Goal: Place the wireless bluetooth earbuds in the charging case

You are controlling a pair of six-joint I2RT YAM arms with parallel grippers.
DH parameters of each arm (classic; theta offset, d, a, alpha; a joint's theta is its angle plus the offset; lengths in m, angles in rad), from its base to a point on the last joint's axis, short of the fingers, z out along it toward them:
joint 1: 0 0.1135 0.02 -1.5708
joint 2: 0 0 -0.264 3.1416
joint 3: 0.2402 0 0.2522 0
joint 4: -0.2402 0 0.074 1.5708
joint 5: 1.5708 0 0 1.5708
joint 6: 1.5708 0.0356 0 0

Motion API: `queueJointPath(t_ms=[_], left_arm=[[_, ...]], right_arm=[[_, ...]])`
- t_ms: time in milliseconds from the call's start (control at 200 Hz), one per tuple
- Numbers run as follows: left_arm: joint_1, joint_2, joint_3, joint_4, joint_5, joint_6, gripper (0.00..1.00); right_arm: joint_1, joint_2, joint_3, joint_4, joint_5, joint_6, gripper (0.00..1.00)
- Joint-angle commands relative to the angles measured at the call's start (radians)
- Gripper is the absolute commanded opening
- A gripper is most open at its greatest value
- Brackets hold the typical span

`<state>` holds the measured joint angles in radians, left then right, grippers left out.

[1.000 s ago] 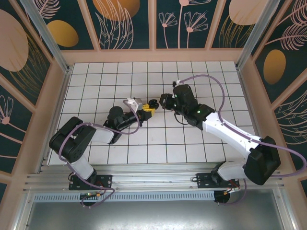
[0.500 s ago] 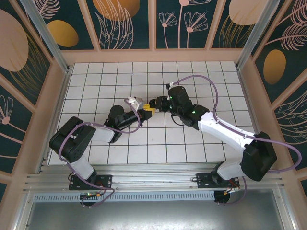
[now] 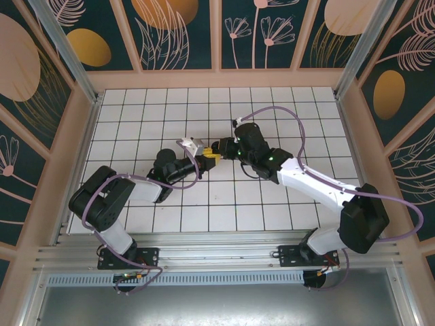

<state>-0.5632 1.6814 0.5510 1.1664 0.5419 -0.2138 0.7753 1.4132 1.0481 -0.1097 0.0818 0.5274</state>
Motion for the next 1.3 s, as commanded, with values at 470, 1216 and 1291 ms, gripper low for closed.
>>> queueJointPath(t_ms=[470,1216,1291], left_arm=[[-0.006,-0.055,0.035,-0.004,0.006,0.013,0.09],[-0.006,-0.064,0.035,-0.037,0.013,0.035,0.09],[-0.006,-0.067,0.032,-0.037,0.022,0.039,0.09]], right_arm=[[0.03,0.03,0.032,-0.022,0.026,-0.074,0.21],[0.026,-0.089,0.045,-0.007,-0.008,-0.075,0.46],[0.002,-0.117,0.043,-0.014,-0.045,-0.061,0.46]])
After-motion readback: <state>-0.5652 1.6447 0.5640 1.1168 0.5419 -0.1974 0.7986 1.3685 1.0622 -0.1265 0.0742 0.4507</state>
